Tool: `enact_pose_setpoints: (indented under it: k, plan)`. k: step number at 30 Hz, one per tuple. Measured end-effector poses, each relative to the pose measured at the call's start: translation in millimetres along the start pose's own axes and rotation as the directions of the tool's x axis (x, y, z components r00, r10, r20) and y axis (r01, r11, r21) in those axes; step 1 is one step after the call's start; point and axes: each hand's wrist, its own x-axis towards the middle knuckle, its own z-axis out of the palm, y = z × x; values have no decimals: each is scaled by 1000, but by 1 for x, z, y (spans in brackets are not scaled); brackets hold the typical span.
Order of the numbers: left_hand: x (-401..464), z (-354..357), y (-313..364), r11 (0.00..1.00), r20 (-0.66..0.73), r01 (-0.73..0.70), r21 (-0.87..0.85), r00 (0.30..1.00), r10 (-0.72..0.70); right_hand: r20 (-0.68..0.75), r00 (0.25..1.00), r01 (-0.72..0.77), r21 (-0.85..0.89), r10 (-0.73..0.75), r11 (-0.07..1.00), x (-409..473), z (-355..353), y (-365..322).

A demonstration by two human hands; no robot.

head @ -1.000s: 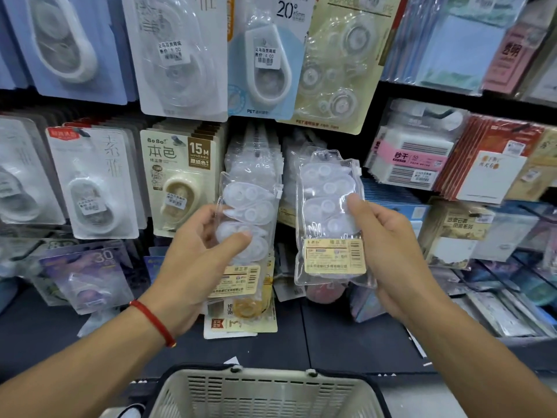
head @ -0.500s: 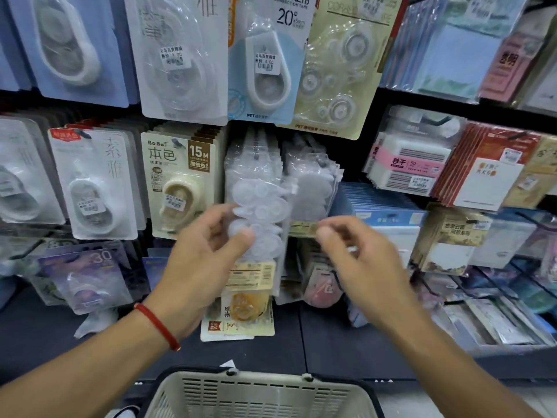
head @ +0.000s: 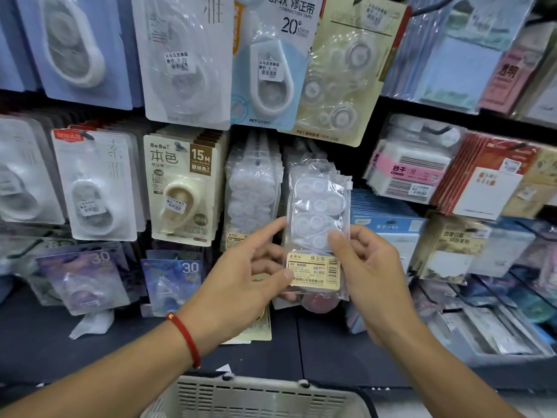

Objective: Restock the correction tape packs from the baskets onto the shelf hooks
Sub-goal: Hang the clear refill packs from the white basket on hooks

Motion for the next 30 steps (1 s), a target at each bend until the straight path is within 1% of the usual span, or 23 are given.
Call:
enact_pose_setpoints:
  k: [4, 6, 8, 9, 10, 11, 12, 13, 14, 15, 16, 17, 19, 21, 23, 26, 30]
  plan:
    - [-3, -1, 4, 999, -2, -37, -23, 999, 37, -21, 1000, -21, 81, 22, 996, -1, -1, -5]
    - [-4, 0, 6, 997, 11, -58, -48, 998, 59, -38, 999, -32, 94, 36, 995, 0, -2, -7]
    - [-1, 0, 5, 998, 9, -46, -42, 999, 46, -39, 999, -22, 80, 25, 997, 3, -4, -4]
    - [1, 0, 4, 999, -6, -27, -21, 1000, 27, -50, 999, -11, 34, 12, 999, 5, -5, -1]
    - [2, -1, 2, 998, -14, -18, 55, 1000, 18, -76, 997, 21, -87, -27, 996, 6, -7, 3]
    - [4, -4, -1, 973, -25, -39, 228, 999, 46, -105, 987, 86, -287, -120, 954, 8, -8, 7]
    - [5, -9, -4, 878, -25, -96, 468, 992, 121, -101, 962, 172, -502, -255, 847, 10, -10, 12]
    - [7, -15, -6, 726, 6, -163, 668, 977, 214, -39, 915, 278, -659, -401, 699, 12, -9, 15]
    - [9, -21, -7, 581, 47, -221, 783, 953, 300, 71, 857, 390, -736, -510, 554, 16, -6, 18]
    - [12, -27, -8, 470, 96, -266, 842, 930, 355, 188, 810, 473, -769, -555, 430, 21, -1, 23]
    - [15, -32, -10, 385, 138, -297, 874, 910, 390, 278, 785, 517, -786, -554, 338, 27, 5, 26]
    - [20, -35, -11, 305, 171, -308, 901, 899, 402, 331, 786, 523, -806, -521, 276, 36, 12, 29]
    - [28, -38, -16, 171, 214, -282, 944, 918, 332, 358, 833, 473, -856, -422, 208, 56, 26, 31]
    - [30, -39, -21, 96, 219, -248, 964, 946, 240, 344, 880, 419, -887, -329, 194, 77, 38, 34]
    - [30, -40, -25, 78, 213, -233, 969, 954, 211, 335, 898, 400, -892, -287, 210, 100, 47, 42]
    - [30, -40, -26, 112, 218, -251, 961, 944, 247, 319, 916, 371, -906, -245, 205, 132, 55, 54]
    - [31, -43, -27, 112, 223, -258, 960, 940, 256, 317, 934, 352, -901, -167, 254, 156, 63, 68]
